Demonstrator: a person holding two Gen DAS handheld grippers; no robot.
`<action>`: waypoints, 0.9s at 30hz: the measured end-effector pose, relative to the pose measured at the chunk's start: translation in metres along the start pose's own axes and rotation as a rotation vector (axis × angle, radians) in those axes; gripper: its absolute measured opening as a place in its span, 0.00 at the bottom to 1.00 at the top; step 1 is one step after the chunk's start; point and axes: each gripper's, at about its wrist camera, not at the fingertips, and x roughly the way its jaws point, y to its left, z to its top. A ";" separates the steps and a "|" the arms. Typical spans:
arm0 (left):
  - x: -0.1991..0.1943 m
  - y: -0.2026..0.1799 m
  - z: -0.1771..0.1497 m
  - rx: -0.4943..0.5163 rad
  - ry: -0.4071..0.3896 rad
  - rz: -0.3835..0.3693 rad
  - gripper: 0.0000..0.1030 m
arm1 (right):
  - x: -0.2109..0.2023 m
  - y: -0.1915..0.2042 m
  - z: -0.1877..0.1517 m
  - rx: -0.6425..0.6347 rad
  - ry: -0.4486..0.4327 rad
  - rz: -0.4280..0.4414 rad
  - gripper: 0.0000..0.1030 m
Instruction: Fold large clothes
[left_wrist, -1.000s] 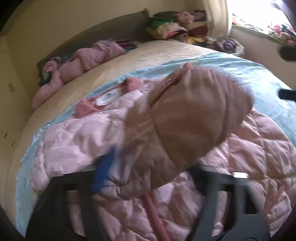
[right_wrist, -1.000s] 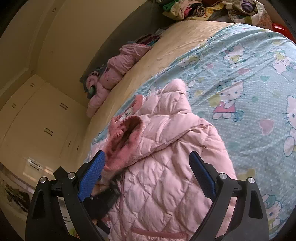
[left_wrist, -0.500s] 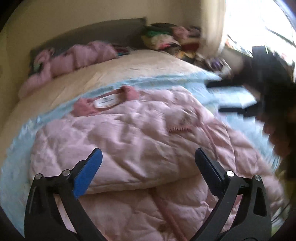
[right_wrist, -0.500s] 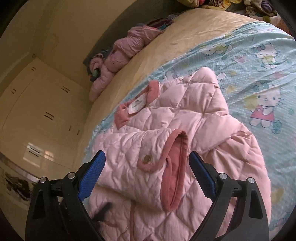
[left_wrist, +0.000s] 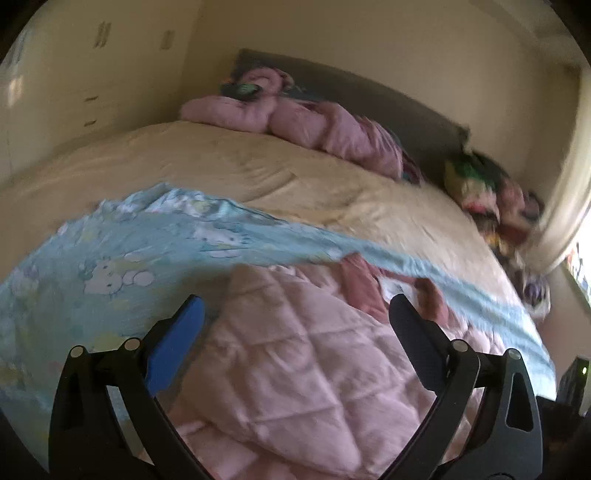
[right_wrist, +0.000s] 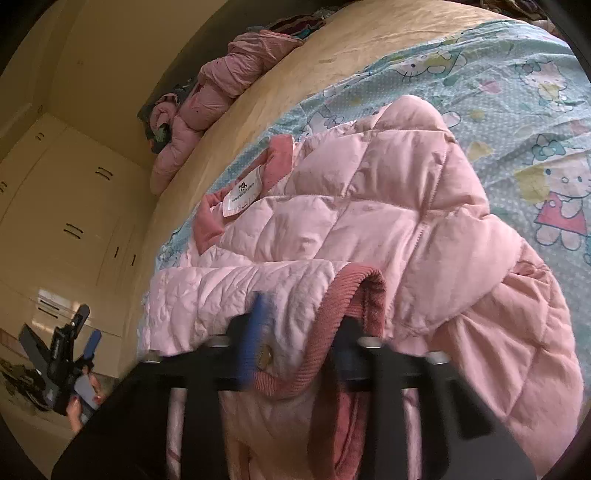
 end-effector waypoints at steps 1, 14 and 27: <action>0.002 0.007 0.000 -0.014 0.002 -0.004 0.91 | -0.002 0.001 0.001 -0.004 -0.020 -0.003 0.09; 0.024 0.011 0.003 0.035 0.042 -0.032 0.91 | -0.039 0.083 0.056 -0.297 -0.272 -0.044 0.06; 0.054 -0.032 -0.024 0.188 0.146 -0.075 0.91 | -0.005 0.056 0.061 -0.265 -0.257 -0.143 0.06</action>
